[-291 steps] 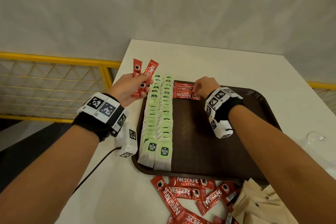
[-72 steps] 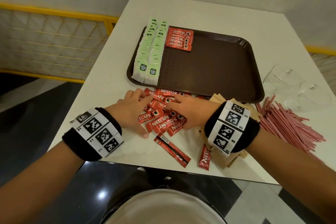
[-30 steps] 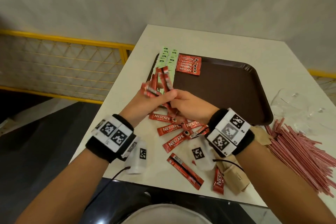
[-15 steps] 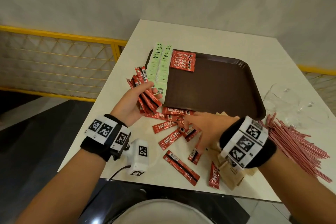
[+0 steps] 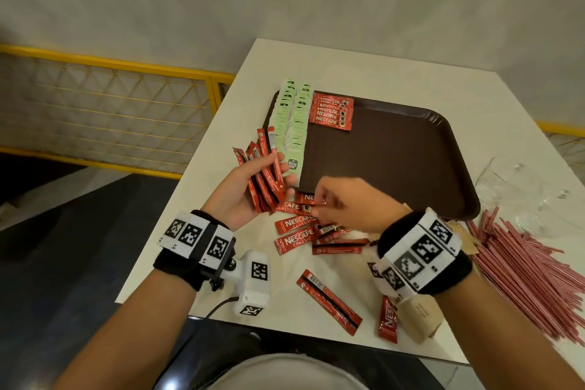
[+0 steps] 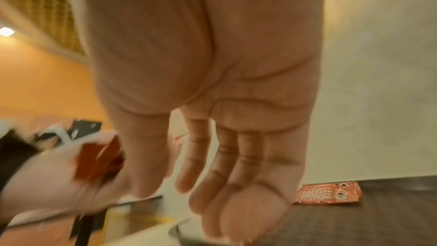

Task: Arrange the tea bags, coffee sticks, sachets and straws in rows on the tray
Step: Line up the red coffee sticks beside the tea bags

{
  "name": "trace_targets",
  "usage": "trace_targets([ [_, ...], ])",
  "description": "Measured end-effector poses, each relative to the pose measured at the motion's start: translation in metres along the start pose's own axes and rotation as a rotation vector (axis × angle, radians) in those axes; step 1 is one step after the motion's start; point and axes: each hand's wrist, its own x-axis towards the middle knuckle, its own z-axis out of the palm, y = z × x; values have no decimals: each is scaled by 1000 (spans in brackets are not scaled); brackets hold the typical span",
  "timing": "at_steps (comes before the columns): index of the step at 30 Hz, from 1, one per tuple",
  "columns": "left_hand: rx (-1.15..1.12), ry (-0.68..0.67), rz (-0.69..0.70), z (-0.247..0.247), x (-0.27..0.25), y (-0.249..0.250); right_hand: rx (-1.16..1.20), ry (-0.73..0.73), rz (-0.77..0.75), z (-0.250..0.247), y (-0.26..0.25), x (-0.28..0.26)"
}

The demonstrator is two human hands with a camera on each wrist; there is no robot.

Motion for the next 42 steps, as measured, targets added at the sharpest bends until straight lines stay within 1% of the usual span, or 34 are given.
trace_targets([
  [2, 56, -68, -59, -1, -3, -1, 218, 195, -10, -9, -7, 3],
  [3, 123, -104, -95, -1, -5, -1, 352, 266, -10, -12, -11, 5],
  [4, 207, -131, -122, -1, -6, -2, 483, 303, -5, -14, -15, 8],
  [6, 388, -157, -129, 0, -7, -1, 657, 301, -3, -15, -22, 12],
  [8, 522, -157, -99, 1, -7, 2, 726, 258, -41, -15, -25, 14],
  [9, 551, -150, -79, 0, -8, 4, 773, 246, -57, -15, -24, 14],
  [10, 547, -139, -58, -1, -9, 7, 841, 241, -65, -16, -22, 13],
  [12, 460, -121, -35, -6, -8, 14, 1019, 232, -69, -18, -18, 12],
  [14, 388, -69, -23, -9, -7, 21, 1145, 226, -91, -22, -14, 11],
  [16, 353, 0, -1, -11, -6, 25, 1162, 238, -118, -23, -12, 12],
  [19, 327, 33, 67, -15, -4, 28, 1113, 249, -118, -21, -10, 11],
  [21, 314, 64, 113, -17, -4, 28, 1083, 221, -124, -19, -8, 10],
  [24, 310, 101, 157, -19, -2, 28, 1114, 209, -94, -15, -7, 13],
  [25, 310, 114, 170, -19, -1, 27, 1140, 233, -89, -13, -8, 15],
  [27, 301, 148, 189, -20, 3, 26, 1212, 333, -61, -9, -9, 22],
  [30, 297, 181, 181, -20, 10, 21, 1461, 493, -7, -4, -9, 33],
  [32, 338, 189, 158, -17, 12, 13, 1522, 507, 1, -1, -11, 40],
  [35, 418, 172, 158, -11, 13, 2, 1452, 443, 6, 4, -17, 46],
  [38, 453, 195, 238, -9, 15, 7, 1342, 401, 28, 2, -16, 50],
  [40, 449, 210, 285, -7, 18, 15, 1176, 364, 7, 1, -15, 52],
  [42, 471, 191, 303, -4, 23, 21, 1002, 358, -17, 1, -16, 55],
])
